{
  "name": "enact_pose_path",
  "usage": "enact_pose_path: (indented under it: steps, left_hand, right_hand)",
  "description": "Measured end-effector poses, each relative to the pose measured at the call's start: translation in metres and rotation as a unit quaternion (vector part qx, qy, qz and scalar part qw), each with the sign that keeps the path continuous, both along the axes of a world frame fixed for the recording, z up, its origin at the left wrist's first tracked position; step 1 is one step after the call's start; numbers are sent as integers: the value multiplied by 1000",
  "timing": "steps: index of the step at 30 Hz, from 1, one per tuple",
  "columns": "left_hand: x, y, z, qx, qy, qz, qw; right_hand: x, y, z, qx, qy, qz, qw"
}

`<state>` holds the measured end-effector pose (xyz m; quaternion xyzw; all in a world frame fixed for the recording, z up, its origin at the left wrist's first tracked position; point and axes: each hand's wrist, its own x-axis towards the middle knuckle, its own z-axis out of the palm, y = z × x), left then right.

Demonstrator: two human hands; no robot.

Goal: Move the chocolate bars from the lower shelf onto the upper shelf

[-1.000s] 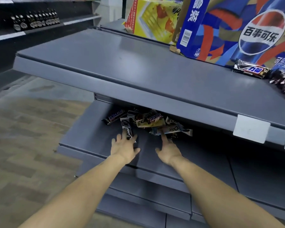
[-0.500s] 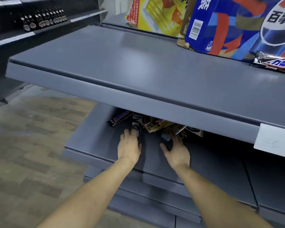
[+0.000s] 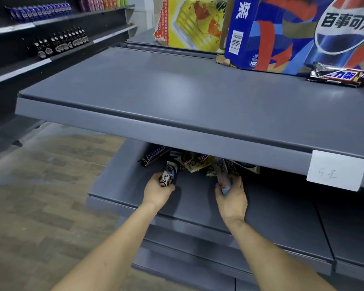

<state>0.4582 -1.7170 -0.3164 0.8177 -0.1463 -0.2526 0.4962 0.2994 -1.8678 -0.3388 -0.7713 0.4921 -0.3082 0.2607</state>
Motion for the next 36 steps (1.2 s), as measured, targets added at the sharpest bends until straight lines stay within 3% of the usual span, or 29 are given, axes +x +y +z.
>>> enact_pose_path:
  steps: [5, 11, 16, 19, 21, 29, 32, 36]
  left_hand:
    - [-2, 15, -2, -116, 69, 33, 990]
    - [-4, 13, -4, -123, 60, 15, 990]
    - [-5, 10, -7, -68, 8, -42, 997]
    - [-12, 7, -9, 11, -84, -91, 992]
    - [-18, 5, -11, 68, -157, -115, 979]
    - [-36, 4, -3, 217, -292, -192, 912]
    - [-41, 5, -1, 239, -337, -205, 887]
    - [-37, 5, 6, 222, -358, -202, 884]
  right_hand:
    - [1, -3, -6, -28, 8, 13, 999]
    - [1, -9, -17, -95, 94, -26, 991]
    - [4, -9, -18, -93, 124, -23, 988]
    - [3, -8, -17, -98, 119, -14, 988]
    - [3, -6, -16, -102, 138, -8, 985]
    - [6, -6, -22, -123, 190, 3, 974]
    - [7, -6, -20, -125, 199, 16, 972]
    - [6, -2, -5, -135, 177, 20, 975]
